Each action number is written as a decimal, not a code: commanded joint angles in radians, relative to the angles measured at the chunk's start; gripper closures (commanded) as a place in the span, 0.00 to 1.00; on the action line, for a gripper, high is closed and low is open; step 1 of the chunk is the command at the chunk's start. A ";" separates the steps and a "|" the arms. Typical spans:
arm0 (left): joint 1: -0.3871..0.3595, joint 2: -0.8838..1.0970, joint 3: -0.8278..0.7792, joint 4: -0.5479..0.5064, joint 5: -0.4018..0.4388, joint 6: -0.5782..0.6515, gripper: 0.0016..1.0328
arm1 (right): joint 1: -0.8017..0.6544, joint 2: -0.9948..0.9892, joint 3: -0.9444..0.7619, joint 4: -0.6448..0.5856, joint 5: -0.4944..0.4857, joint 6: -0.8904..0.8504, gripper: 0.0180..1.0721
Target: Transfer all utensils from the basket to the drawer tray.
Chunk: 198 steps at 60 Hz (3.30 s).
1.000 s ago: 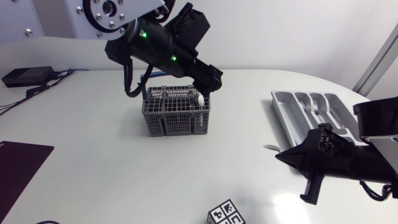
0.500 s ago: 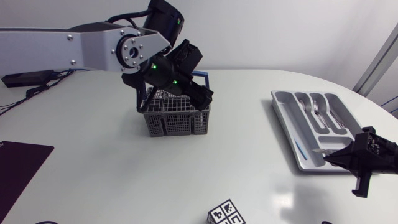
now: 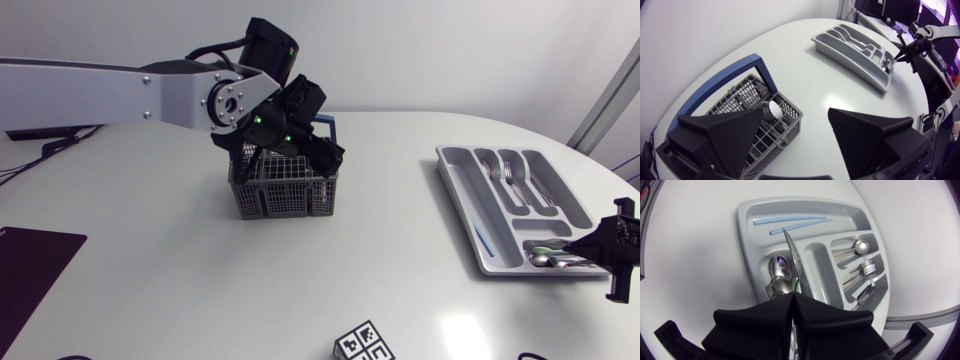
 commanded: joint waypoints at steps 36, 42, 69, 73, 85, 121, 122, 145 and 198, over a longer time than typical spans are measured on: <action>0.017 0.114 0.004 0.066 0.002 -0.112 0.28 | -0.039 -0.022 -0.028 0.073 0.048 -0.054 0.40; 0.029 0.144 0.044 0.034 0.002 -0.153 0.44 | -0.031 -0.085 -0.028 -0.001 0.010 -0.006 0.36; 0.046 0.152 0.093 -0.015 0.008 -0.207 0.55 | 0.001 -0.226 -0.089 -0.108 -0.058 0.049 0.32; 0.042 0.153 0.101 -0.016 0.009 -0.207 0.55 | 0.004 -0.232 -0.094 -0.107 -0.058 0.052 0.31; 0.039 0.169 0.127 -0.033 0.020 -0.210 0.60 | 0.012 -0.254 -0.108 -0.105 -0.059 0.056 0.31; 0.026 0.227 0.176 -0.096 0.065 -0.202 0.78 | 0.029 -0.286 -0.129 -0.105 -0.059 0.063 0.31; 0.026 0.227 0.179 -0.096 0.065 -0.202 0.78 | 0.029 -0.288 -0.131 -0.105 -0.059 0.061 0.31; 0.016 0.219 0.184 -0.096 0.019 -0.202 0.85 | 0.032 -0.305 -0.151 -0.107 -0.059 0.059 0.31; 0.002 0.161 0.202 -0.092 -0.080 -0.206 0.65 | 0.033 -0.306 -0.168 -0.102 -0.059 0.058 0.31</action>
